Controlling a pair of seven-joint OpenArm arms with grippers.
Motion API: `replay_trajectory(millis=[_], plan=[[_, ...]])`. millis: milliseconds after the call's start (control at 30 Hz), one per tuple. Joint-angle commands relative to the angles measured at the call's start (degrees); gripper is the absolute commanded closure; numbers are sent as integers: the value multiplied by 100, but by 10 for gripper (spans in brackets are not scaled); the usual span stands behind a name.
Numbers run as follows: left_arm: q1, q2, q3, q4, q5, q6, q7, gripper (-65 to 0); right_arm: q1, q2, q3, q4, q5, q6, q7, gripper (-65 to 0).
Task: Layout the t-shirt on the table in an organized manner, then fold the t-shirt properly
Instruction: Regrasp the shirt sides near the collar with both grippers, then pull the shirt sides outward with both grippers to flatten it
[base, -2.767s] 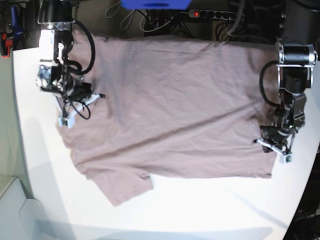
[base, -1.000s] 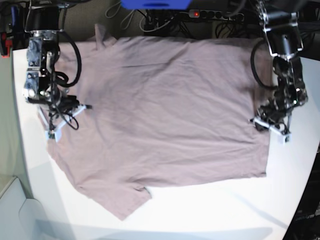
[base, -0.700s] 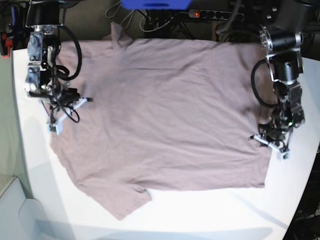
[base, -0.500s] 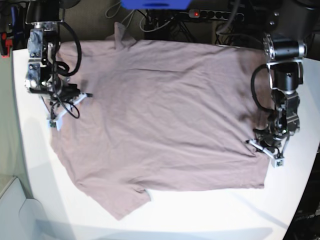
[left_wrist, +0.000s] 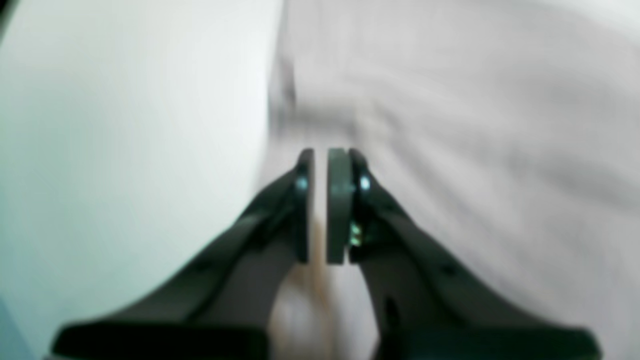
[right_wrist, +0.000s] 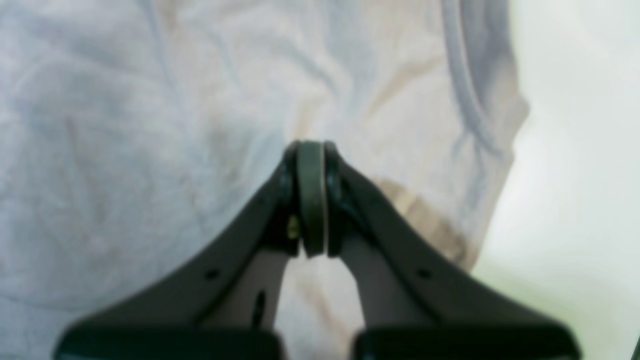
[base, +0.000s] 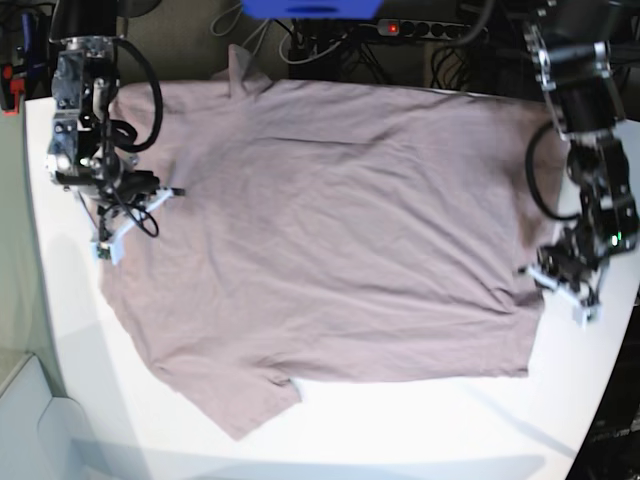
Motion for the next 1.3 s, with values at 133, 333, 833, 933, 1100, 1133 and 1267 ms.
replay_trajectory(millis=[133, 333, 833, 933, 1100, 1133, 1267], plan=[[1001, 219, -92, 963, -450, -24, 57, -50, 137, 42, 26, -372, 17, 30, 142, 0], [1573, 351, -92, 990, -450, -24, 48, -50, 515, 59, 17, -1190, 17, 39, 441, 0], [1661, 289, -65, -241, -160, -24, -893, -50, 1913, 226, -27, -3731, 17, 47, 1391, 0], [1643, 280, -92, -373, -160, -24, -910, -50, 2203, 217, -27, -3845, 17, 47, 1400, 0], [1450, 210, -83, -408, -152, -24, -910, -50, 2546, 261, -27, -3616, 17, 47, 1294, 0], [1441, 201, -83, -408, -152, -24, -910, -50, 2537, 340, -18, -3467, 17, 47, 1224, 0], [1239, 192, -92, -487, -143, -24, -1077, -50, 2335, 420, 8, -2649, 17, 47, 960, 0]])
